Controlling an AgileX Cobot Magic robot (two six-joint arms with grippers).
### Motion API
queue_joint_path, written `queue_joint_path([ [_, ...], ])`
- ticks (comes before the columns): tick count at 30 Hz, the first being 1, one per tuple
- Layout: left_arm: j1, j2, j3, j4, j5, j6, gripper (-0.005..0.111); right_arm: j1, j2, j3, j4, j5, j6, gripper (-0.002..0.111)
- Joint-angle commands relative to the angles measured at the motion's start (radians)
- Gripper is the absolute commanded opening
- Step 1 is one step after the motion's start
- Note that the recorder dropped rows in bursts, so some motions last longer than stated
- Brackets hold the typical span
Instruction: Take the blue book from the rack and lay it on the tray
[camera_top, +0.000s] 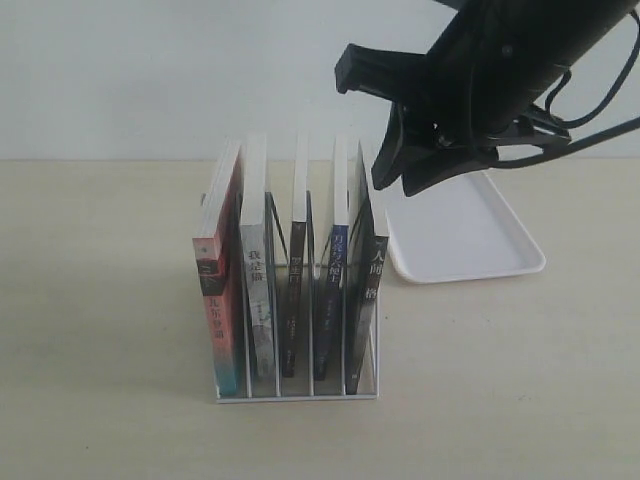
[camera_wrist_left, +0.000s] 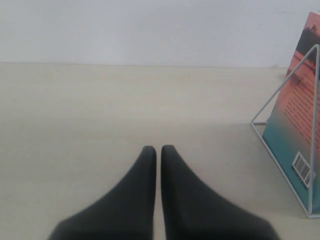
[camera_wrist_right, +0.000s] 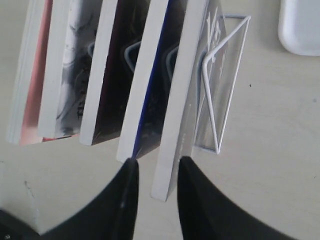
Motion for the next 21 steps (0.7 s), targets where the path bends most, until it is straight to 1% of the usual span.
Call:
queue_joint_path([
  [1, 0.002, -0.003, -0.001, -0.004, -0.004, 0.000, 0.004, -0.001, 0.016, -0.006, -0.002, -0.002, -0.010, 0.026],
  [8, 0.002, -0.003, -0.001, -0.004, -0.004, 0.000, 0.004, -0.001, 0.057, -0.006, -0.001, -0.002, -0.019, 0.026],
  [19, 0.002, -0.003, -0.001, -0.004, -0.004, 0.000, 0.004, -0.001, 0.059, -0.006, 0.006, -0.014, -0.043, 0.026],
  [20, 0.002, -0.003, -0.001, -0.004, -0.004, 0.000, 0.004, -0.001, 0.059, -0.006, 0.006, -0.014, -0.043, 0.028],
  [21, 0.002, -0.003, -0.001, -0.004, -0.004, 0.000, 0.004, -0.001, 0.059, -0.006, 0.006, -0.014, -0.041, 0.037],
])
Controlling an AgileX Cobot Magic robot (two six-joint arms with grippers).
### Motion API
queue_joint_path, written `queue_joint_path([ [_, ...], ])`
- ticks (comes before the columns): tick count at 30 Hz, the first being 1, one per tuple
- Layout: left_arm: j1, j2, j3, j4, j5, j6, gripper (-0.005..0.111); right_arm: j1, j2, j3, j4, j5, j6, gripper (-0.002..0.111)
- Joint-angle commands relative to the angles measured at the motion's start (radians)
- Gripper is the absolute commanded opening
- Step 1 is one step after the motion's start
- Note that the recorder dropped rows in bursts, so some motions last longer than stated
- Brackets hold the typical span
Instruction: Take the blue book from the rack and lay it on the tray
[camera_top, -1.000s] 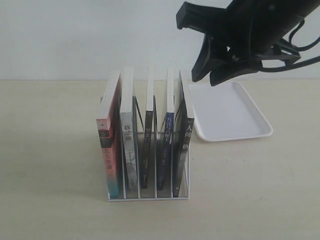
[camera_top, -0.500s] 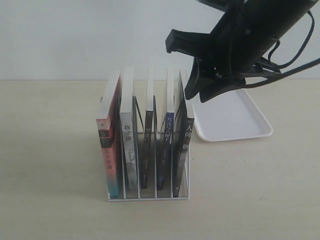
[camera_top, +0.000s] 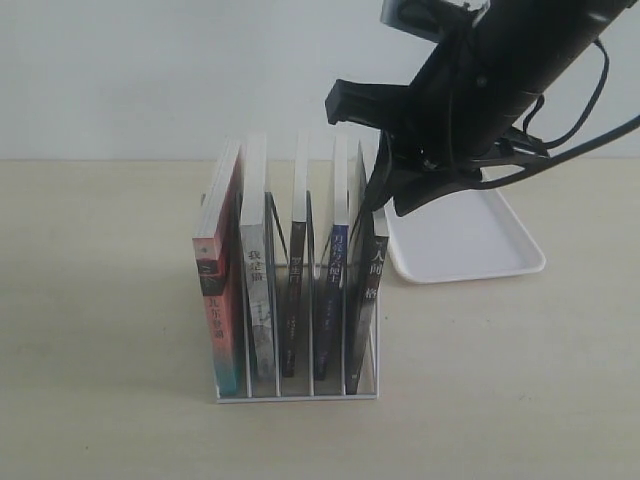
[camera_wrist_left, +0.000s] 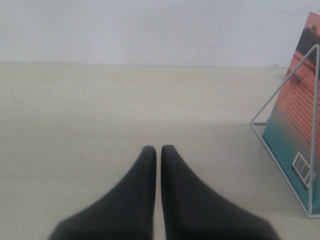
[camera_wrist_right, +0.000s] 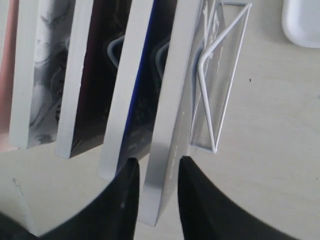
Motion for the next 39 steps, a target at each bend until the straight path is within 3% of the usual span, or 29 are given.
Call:
queue_joint_path([
  [1, 0.002, -0.003, -0.001, -0.004, -0.004, 0.000, 0.004, -0.001, -0.003, -0.006, 0.001, -0.008, -0.012, 0.043],
  [20, 0.002, -0.003, -0.001, -0.004, -0.004, 0.000, 0.004, -0.001, 0.091, -0.006, -0.014, 0.030, 0.025, 0.043],
  [22, 0.002, -0.003, -0.001, -0.004, -0.004, 0.000, 0.004, -0.001, 0.091, -0.006, -0.010, 0.024, 0.039, 0.026],
  [23, 0.002, -0.003, -0.001, -0.004, -0.004, 0.000, 0.004, -0.001, 0.091, -0.006, -0.007, 0.024, 0.039, 0.009],
  [24, 0.002, -0.003, -0.001, -0.004, -0.004, 0.000, 0.004, -0.001, 0.091, -0.006, -0.007, 0.024, 0.039, 0.001],
  [31, 0.002, -0.003, -0.001, -0.004, -0.004, 0.000, 0.004, -0.001, 0.072, -0.028, 0.016, 0.031, 0.039, 0.000],
  [39, 0.002, -0.003, -0.001, -0.004, -0.004, 0.000, 0.004, -0.001, 0.033, -0.194, 0.014, 0.158, 0.046, 0.000],
])
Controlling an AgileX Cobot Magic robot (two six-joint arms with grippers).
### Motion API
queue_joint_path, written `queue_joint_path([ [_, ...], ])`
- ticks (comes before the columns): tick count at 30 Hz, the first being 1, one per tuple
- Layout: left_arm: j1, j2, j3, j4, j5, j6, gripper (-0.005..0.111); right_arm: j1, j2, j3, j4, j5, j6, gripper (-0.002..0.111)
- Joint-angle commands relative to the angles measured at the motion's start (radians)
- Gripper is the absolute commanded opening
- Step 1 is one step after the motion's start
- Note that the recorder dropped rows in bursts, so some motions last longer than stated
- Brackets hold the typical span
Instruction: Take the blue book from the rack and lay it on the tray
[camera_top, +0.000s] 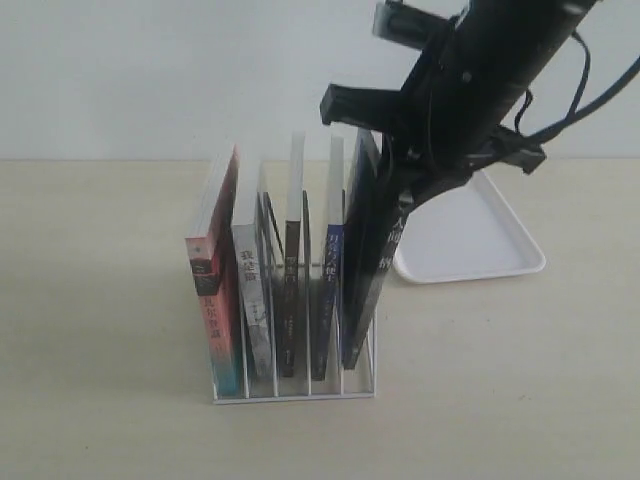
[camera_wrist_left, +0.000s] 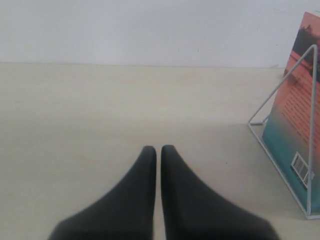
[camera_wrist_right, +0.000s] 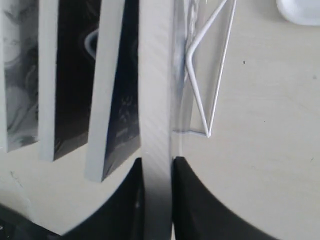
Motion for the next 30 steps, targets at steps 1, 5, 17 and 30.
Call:
queue_joint_path([
  [1, 0.002, -0.003, -0.001, -0.004, -0.004, 0.000, 0.004, -0.001, -0.036, -0.090, 0.028, 0.035, 0.003, 0.000],
  [5, 0.002, -0.003, -0.001, -0.004, -0.004, 0.000, 0.004, -0.001, -0.036, -0.098, -0.008, 0.035, 0.027, 0.000],
  [17, 0.002, -0.003, -0.001, -0.004, -0.004, 0.000, 0.004, -0.001, -0.036, -0.098, -0.013, 0.035, 0.029, 0.000],
  [30, 0.002, -0.003, -0.001, -0.004, -0.004, 0.000, 0.004, -0.001, -0.021, -0.098, -0.021, 0.035, 0.029, 0.000],
])
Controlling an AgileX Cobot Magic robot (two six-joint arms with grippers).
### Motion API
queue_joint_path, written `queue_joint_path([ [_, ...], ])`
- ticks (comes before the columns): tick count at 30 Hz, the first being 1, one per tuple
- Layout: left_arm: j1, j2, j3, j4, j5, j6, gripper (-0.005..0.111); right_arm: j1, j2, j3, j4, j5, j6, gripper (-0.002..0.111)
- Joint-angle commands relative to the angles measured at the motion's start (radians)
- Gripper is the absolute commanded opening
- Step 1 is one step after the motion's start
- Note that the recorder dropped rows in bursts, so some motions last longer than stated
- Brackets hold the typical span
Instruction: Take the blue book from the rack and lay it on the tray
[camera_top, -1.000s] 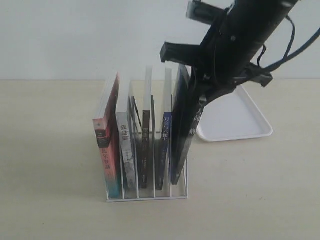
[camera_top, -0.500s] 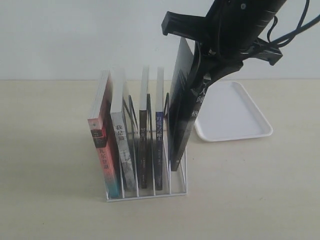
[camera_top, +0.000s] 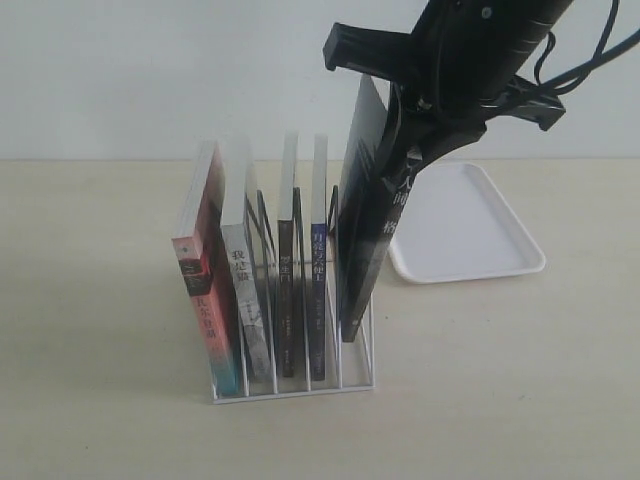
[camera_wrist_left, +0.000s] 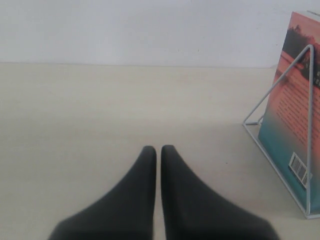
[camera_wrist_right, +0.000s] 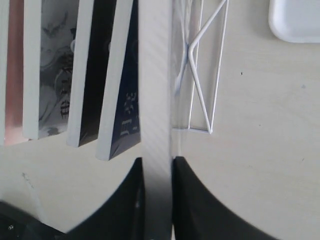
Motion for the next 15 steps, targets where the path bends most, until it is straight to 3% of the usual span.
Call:
queue_joint_path([
  [1, 0.002, -0.003, -0.001, -0.004, -0.004, 0.000, 0.004, -0.001, 0.009, -0.016, 0.006, -0.032, -0.005, 0.000],
  [13, 0.002, -0.003, -0.001, -0.004, -0.004, 0.000, 0.004, -0.001, 0.056, -0.016, -0.017, -0.032, -0.008, 0.000],
  [15, 0.002, -0.003, -0.001, -0.004, -0.004, 0.000, 0.004, -0.001, 0.058, -0.016, -0.026, -0.033, -0.010, 0.005],
])
